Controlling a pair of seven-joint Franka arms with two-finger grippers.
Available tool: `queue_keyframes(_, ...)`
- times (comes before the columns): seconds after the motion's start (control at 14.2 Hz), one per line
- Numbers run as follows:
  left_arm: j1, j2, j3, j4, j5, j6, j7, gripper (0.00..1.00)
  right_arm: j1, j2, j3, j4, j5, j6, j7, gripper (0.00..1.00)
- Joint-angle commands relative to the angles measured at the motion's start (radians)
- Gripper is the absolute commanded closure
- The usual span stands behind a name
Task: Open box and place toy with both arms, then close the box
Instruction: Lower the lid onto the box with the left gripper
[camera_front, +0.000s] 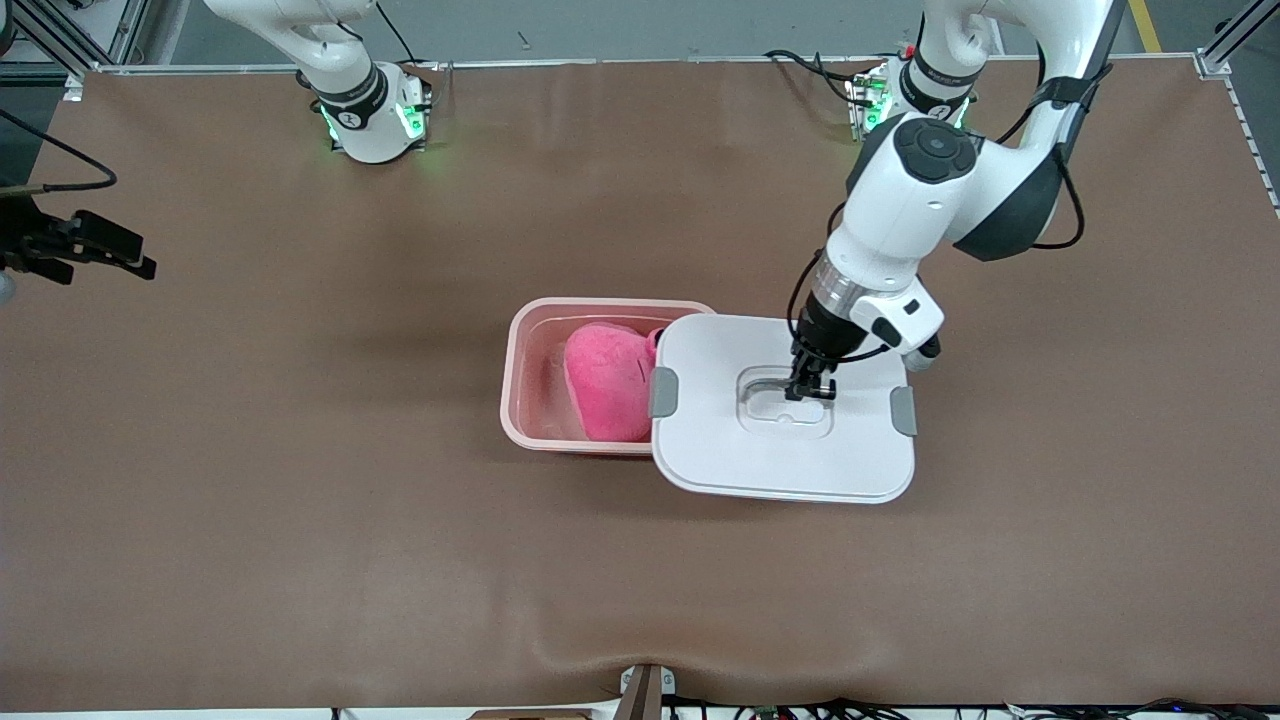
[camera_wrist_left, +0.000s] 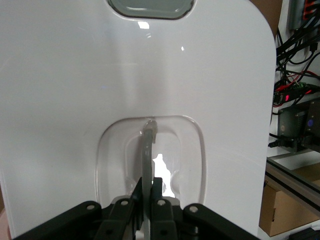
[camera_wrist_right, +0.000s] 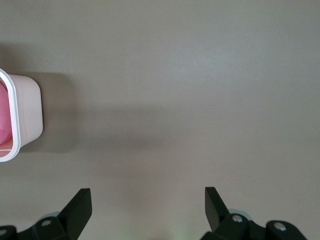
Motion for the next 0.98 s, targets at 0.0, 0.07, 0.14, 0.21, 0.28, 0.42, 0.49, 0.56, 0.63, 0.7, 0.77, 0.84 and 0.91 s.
queue_keyframes(0.0, -0.019, 0.04, -0.001, 0.062, 0.008, -0.001, -0.049, 1.0, -0.02, -0.046, 0.028, -0.027, -0.025, -0.016, 0.038, 0.0)
queue_keyframes(0.07, -0.032, 0.048, -0.001, 0.07, 0.01, -0.004, -0.068, 1.0, -0.017, -0.046, 0.031, -0.027, -0.023, -0.026, 0.056, 0.0)
queue_keyframes(0.14, -0.045, 0.057, 0.001, 0.078, 0.014, -0.007, -0.087, 1.0, -0.016, -0.046, 0.031, -0.027, -0.023, -0.04, 0.067, 0.0)
queue_keyframes(0.21, -0.062, 0.069, 0.001, 0.086, 0.016, -0.009, -0.096, 1.0, -0.023, -0.046, 0.028, -0.025, -0.023, -0.04, 0.067, 0.0)
queue_keyframes(0.28, -0.067, 0.078, 0.001, 0.096, 0.016, -0.009, -0.099, 1.0, -0.023, -0.046, 0.028, -0.024, -0.025, -0.043, 0.067, 0.0)
queue_keyframes(0.42, -0.087, 0.1, 0.002, 0.104, 0.017, -0.01, -0.125, 1.0, -0.012, -0.055, 0.034, -0.022, -0.025, -0.063, 0.095, 0.0)
queue_keyframes(0.49, -0.101, 0.114, 0.004, 0.113, 0.019, -0.01, -0.145, 1.0, -0.003, -0.064, 0.045, -0.021, -0.025, -0.066, 0.122, 0.0)
queue_keyframes(0.56, -0.114, 0.13, 0.007, 0.125, 0.019, -0.012, -0.161, 1.0, -0.004, -0.067, 0.063, -0.021, -0.026, -0.066, 0.138, 0.0)
queue_keyframes(0.63, -0.124, 0.14, 0.008, 0.135, 0.019, -0.014, -0.173, 1.0, -0.013, -0.081, 0.071, -0.025, -0.026, -0.069, 0.141, 0.0)
queue_keyframes(0.7, -0.133, 0.146, 0.01, 0.136, 0.019, -0.014, -0.184, 1.0, -0.016, -0.084, 0.068, -0.025, -0.026, -0.074, 0.141, 0.0)
queue_keyframes(0.77, -0.144, 0.15, 0.011, 0.139, 0.019, -0.014, -0.19, 1.0, -0.018, -0.08, 0.064, -0.025, -0.028, -0.065, 0.141, 0.0)
queue_keyframes(0.84, -0.148, 0.154, 0.011, 0.147, 0.019, -0.014, -0.204, 1.0, -0.024, -0.078, 0.062, -0.025, -0.029, -0.057, 0.133, 0.0)
queue_keyframes(0.91, -0.148, 0.154, 0.013, 0.148, 0.02, -0.014, -0.214, 1.0, -0.027, -0.077, 0.064, -0.024, -0.029, -0.043, 0.132, 0.0)
